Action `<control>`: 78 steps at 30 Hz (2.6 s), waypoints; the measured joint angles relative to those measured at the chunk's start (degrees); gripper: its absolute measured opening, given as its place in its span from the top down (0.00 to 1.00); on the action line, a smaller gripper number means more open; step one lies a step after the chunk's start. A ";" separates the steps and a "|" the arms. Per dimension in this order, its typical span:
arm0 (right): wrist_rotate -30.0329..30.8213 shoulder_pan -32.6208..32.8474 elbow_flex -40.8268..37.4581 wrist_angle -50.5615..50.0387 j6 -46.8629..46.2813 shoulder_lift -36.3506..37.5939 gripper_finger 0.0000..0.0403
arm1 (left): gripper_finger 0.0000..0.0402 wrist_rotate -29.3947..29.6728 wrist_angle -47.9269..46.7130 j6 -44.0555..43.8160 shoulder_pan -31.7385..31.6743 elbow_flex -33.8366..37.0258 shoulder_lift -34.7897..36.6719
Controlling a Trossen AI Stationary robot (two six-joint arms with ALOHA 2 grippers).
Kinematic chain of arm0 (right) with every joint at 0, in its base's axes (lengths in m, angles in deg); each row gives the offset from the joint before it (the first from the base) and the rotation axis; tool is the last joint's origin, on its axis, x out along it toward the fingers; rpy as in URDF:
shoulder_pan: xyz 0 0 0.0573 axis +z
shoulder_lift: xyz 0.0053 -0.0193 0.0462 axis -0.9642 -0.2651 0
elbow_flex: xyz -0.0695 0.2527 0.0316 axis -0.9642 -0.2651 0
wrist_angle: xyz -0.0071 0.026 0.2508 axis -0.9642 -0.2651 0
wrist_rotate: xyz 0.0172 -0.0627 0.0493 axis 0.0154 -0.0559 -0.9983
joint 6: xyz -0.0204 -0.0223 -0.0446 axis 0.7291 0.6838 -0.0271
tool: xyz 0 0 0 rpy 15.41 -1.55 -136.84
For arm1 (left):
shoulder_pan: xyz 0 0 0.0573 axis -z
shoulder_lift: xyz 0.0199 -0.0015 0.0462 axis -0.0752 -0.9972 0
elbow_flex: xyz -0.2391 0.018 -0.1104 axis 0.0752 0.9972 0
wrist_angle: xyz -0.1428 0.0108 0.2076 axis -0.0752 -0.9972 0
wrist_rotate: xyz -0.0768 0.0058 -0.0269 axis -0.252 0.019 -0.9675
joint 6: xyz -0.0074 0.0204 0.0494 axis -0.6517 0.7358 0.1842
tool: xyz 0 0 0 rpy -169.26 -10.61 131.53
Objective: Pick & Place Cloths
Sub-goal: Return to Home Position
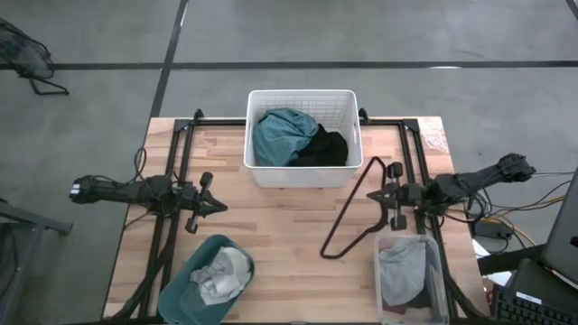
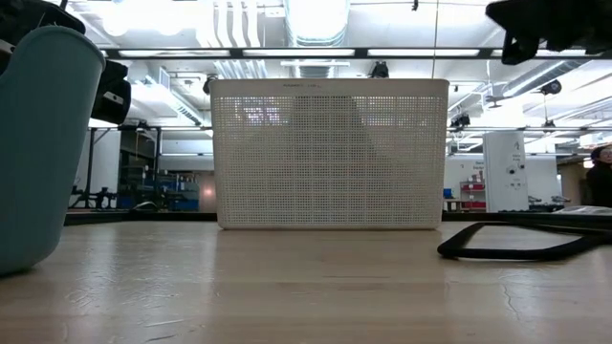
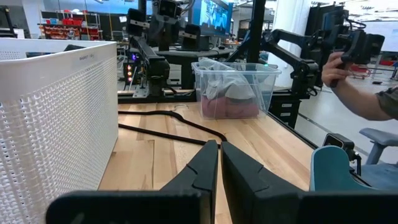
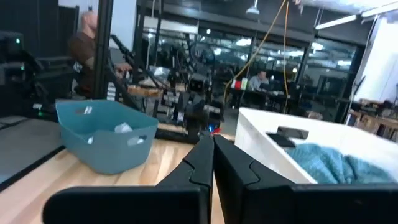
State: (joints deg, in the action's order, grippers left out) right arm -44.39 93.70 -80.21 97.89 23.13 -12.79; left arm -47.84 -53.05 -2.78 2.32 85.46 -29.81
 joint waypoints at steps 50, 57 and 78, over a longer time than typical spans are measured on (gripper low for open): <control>16.93 0.00 -8.50 -11.36 -11.65 18.03 0.98 | 0.94 0.01 -0.15 -0.01 -0.01 -0.03 0.00; 16.90 0.00 -8.50 -11.36 -11.75 18.03 0.98 | 0.94 0.01 -0.17 -0.01 -0.01 -0.03 0.00; 16.76 0.00 -8.50 -11.34 -11.76 18.03 0.98 | 0.94 0.01 -0.17 0.01 0.00 -0.03 0.00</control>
State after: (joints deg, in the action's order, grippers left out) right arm -27.63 93.70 -88.71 86.55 11.37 5.24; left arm -47.83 -53.23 -2.77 2.32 85.42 -29.81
